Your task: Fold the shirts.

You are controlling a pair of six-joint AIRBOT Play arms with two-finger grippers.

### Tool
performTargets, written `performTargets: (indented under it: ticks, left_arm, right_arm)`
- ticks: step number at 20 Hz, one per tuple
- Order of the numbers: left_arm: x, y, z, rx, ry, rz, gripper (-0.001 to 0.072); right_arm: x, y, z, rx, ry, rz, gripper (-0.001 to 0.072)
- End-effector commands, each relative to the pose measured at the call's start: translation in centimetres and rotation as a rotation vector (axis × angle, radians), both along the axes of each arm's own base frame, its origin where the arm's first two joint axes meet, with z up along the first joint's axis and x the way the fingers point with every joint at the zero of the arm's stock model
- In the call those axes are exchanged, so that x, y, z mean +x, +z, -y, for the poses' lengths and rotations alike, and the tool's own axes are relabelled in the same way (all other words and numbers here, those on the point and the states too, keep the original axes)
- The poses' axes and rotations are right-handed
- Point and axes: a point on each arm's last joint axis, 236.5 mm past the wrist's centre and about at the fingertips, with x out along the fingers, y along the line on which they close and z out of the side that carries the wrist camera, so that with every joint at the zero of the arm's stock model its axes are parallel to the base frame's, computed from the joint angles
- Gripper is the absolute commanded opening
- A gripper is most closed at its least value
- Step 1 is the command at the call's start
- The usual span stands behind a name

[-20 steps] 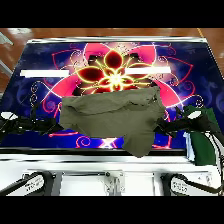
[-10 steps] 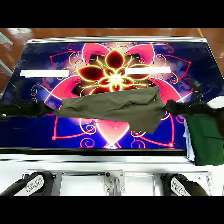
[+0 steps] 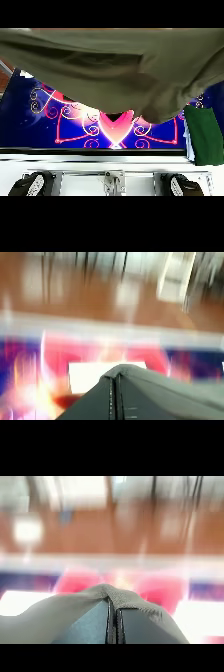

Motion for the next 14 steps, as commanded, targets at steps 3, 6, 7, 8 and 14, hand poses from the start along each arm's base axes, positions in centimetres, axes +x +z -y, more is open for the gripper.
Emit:
performTargets:
  ticks: [3,6,7,8,14]
  left_arm:
    - [-12.1,10.0,3.5,-0.004,0.001,0.320,0.0037]
    - [-13.3,7.8,3.8,0.054,0.024,0.247,0.0037]
    - [-13.2,6.3,3.9,0.081,0.025,0.188,0.0037]
    - [-12.9,5.0,3.8,0.083,0.027,0.130,0.0037]
    - [-11.9,-0.7,3.4,0.129,0.023,-0.112,0.0037]
  right_arm:
    - [-11.6,9.8,-1.7,-0.078,-0.058,0.277,0.0058]
    - [-14.5,8.1,-1.6,-0.125,-0.100,0.197,0.0059]
    - [-15.2,7.4,-1.4,-0.121,-0.115,0.168,0.0059]
    - [-15.6,6.7,-1.2,-0.123,-0.129,0.142,0.0059]
    - [-14.1,-1.1,0.6,-0.130,-0.168,-0.209,0.0058]
